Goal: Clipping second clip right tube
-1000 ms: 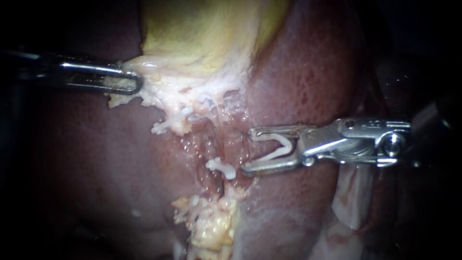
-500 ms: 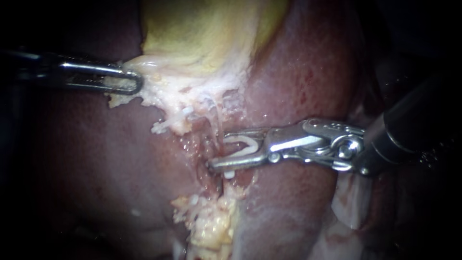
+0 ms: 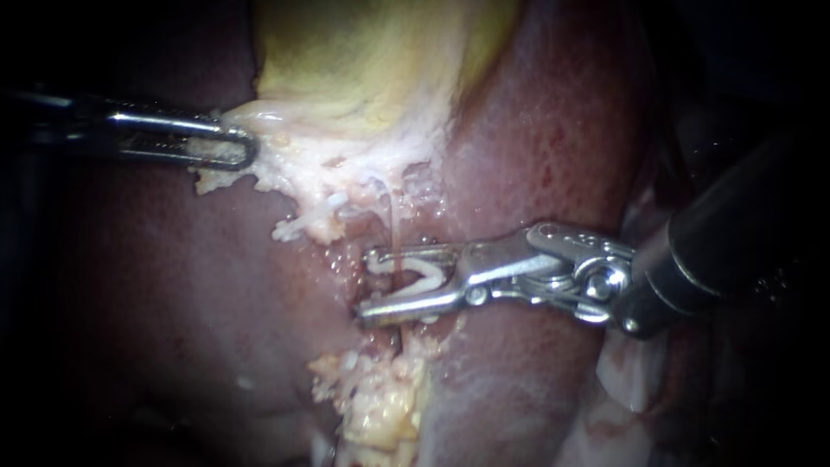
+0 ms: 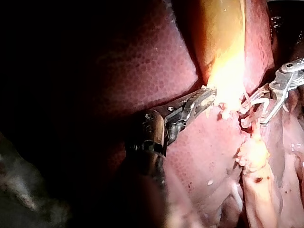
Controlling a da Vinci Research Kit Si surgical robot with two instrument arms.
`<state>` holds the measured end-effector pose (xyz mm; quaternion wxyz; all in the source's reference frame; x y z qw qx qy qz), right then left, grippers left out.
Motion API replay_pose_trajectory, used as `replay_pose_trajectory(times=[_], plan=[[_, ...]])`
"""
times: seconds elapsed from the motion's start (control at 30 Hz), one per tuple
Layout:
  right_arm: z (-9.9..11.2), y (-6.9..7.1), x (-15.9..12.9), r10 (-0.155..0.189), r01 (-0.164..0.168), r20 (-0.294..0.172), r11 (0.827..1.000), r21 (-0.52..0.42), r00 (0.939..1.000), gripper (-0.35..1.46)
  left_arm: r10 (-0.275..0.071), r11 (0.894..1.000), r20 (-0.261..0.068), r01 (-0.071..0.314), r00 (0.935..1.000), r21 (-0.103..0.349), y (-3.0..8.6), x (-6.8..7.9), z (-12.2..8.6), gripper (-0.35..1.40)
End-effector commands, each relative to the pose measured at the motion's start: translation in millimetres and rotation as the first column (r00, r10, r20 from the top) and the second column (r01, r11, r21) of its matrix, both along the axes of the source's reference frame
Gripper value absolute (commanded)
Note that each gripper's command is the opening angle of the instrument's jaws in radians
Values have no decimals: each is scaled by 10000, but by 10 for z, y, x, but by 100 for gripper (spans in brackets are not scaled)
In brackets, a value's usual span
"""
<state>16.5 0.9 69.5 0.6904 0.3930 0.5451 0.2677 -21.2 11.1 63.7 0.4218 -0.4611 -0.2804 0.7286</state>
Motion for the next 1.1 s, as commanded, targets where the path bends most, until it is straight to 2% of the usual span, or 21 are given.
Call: replay_pose_trajectory(times=[0.03,0.2,0.33,0.4,0.47,0.63,0.7,0.77,1.1], plan=[[-3,-1,0,-102,102,-55,9999,16,9999,42,-1,10000,0,1,10000,0,0,0,0,-35],[-10,-7,2,-456,458,-244,9989,70,9987,38,-2,10000,0,2,10000,0,0,0,0,-35],[-11,-8,2,-490,493,-253,9987,128,9985,33,-2,10000,0,2,10000,1,0,0,-1,-35],[-11,-8,-1,-494,499,-244,9986,186,9985,24,-2,10000,-1,2,10000,1,0,0,-1,-35],[-13,-8,-4,-509,514,-255,9985,192,9984,6,-2,10000,-1,2,10000,1,0,0,-1,-35],[-14,-9,-9,-499,508,-193,9975,481,9986,-16,-4,10000,-2,4,10000,1,0,0,-1,-35],[-14,-9,-10,-501,510,-182,9972,538,9986,-35,-4,10000,-2,4,10000,1,0,0,-1,-35],[-15,-10,-11,-510,519,-126,9952,828,9986,-35,-4,10000,-2,4,10000,1,0,0,-1,-35],[-14,-11,-14,-536,545,-138,9951,820,9985,-35,-5,10000,-3,5,10000,1,0,-1,-1,-35]])
